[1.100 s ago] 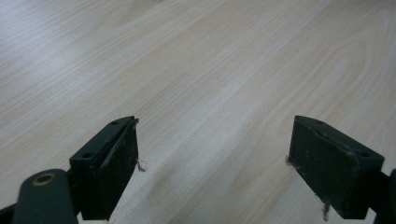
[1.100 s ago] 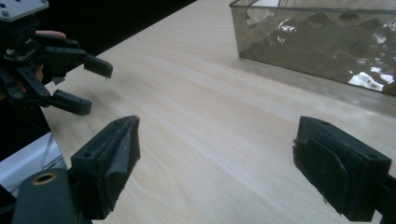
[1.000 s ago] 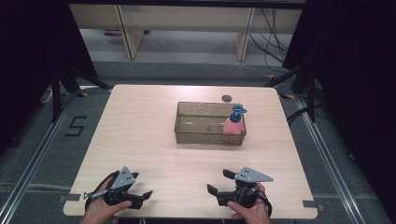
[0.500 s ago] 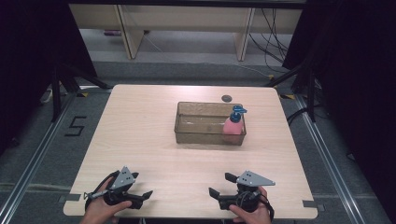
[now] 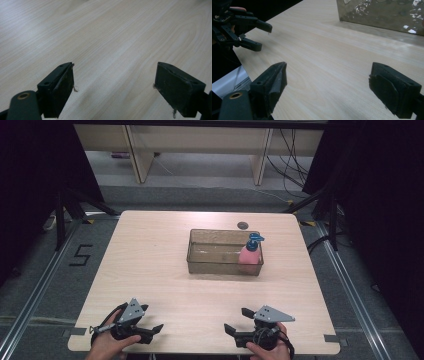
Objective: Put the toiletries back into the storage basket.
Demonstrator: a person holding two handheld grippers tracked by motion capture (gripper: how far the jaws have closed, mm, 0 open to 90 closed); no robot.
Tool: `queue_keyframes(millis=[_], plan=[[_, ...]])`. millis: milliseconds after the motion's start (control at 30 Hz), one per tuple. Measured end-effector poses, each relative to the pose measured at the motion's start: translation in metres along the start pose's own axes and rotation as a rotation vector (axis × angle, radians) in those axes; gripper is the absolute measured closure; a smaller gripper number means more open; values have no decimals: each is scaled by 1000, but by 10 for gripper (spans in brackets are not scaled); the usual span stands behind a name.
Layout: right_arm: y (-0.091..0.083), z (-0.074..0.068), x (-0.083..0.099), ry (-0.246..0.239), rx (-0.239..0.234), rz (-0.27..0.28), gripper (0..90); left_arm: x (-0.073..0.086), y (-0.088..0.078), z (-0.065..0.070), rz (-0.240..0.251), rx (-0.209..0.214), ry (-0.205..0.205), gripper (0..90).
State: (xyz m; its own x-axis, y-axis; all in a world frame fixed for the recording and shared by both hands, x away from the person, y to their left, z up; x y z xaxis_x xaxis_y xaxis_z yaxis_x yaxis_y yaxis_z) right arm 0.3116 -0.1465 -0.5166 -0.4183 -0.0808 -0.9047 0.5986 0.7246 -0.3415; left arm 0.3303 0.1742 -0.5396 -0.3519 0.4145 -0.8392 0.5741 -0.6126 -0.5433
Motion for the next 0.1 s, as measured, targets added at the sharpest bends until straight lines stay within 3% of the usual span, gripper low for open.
queue_keyframes(millis=[100], plan=[[-1,1,0,2,1,-5,154,0,0,0,2,-2,-1,153]])
Point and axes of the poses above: each handheld gripper's, and its own axes: y roughly forward along the jaws, x roughly out of its underside, z roughly to its right, the point moved 6 cm from there along y, roughly forward along the jaws, and after that the axes turned 7 degrees about z, right-handed, at the moved point
